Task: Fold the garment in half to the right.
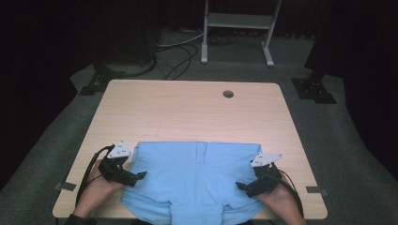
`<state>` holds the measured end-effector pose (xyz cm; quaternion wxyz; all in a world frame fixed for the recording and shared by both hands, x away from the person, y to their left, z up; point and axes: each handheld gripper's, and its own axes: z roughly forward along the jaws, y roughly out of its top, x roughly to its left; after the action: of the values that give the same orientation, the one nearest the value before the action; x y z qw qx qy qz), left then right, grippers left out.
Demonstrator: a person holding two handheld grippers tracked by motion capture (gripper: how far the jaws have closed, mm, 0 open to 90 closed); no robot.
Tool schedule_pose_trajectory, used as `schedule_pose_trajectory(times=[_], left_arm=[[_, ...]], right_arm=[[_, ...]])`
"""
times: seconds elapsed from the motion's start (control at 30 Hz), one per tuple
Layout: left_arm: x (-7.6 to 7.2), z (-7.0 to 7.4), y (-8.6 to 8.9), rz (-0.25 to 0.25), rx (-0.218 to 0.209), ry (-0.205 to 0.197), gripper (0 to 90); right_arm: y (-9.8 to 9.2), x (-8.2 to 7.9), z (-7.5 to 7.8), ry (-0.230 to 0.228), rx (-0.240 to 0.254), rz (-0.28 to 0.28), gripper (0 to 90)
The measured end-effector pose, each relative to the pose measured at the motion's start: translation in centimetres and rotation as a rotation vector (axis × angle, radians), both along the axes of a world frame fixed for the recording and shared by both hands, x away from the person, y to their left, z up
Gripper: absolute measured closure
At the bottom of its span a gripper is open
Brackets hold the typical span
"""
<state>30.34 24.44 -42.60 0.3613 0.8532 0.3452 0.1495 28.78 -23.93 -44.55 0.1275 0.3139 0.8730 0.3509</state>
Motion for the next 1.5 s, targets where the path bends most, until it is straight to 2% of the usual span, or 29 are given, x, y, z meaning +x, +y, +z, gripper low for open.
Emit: schedule_pose_trajectory(times=[0.17, 0.4, 0.5, 0.57, 0.67, 0.83, 1.0, 1.17, 1.27, 1.4, 1.5], left_arm=[[0.4, -0.6, 1.0, 0.030, -0.001, 0.022, 2.0], [0.5, -1.2, 1.0, 0.021, 0.026, 0.024, 2.7], [0.4, -1.2, 1.0, 0.016, 0.018, 0.019, 4.8], [0.4, -1.4, 1.1, 0.015, -0.002, 0.023, 5.8], [0.2, -1.5, 1.2, 0.008, -0.014, 0.008, 7.9], [-0.2, -1.2, 1.0, -0.032, -0.017, 0.001, 23.5], [-0.5, -1.0, 0.5, -0.045, -0.016, 0.004, 38.7], [-0.7, -0.8, 0.2, -0.074, -0.027, 0.015, 60.8], [-0.8, -0.7, 0.0, -0.088, -0.029, 0.030, 71.0], [-0.7, -0.6, -0.2, -0.094, -0.037, 0.057, 81.7], [-0.7, -0.5, -0.3, -0.091, -0.026, 0.060, 84.0]], right_arm=[[0.0, 0.0, 0.0, -0.001, 0.001, 0.001, 0.0], [0.0, 0.0, 0.0, -0.001, 0.003, 0.001, 0.0], [0.0, 0.0, 0.0, -0.002, 0.003, 0.001, 0.0], [0.0, 0.0, 0.0, -0.002, 0.004, 0.001, 0.0], [0.0, 0.0, 0.0, -0.002, 0.004, 0.000, 0.0], [0.0, 0.0, 0.0, -0.002, 0.004, 0.000, 0.0], [0.0, 0.0, 0.0, -0.003, 0.004, 0.000, 0.0], [0.0, 0.0, 0.0, -0.003, 0.003, -0.003, 0.0], [0.0, 0.0, 0.0, -0.002, 0.003, -0.003, 0.0], [0.0, 0.0, 0.0, -0.004, 0.003, -0.001, 0.0], [0.0, 0.0, 0.0, -0.004, 0.003, -0.001, 0.0]])
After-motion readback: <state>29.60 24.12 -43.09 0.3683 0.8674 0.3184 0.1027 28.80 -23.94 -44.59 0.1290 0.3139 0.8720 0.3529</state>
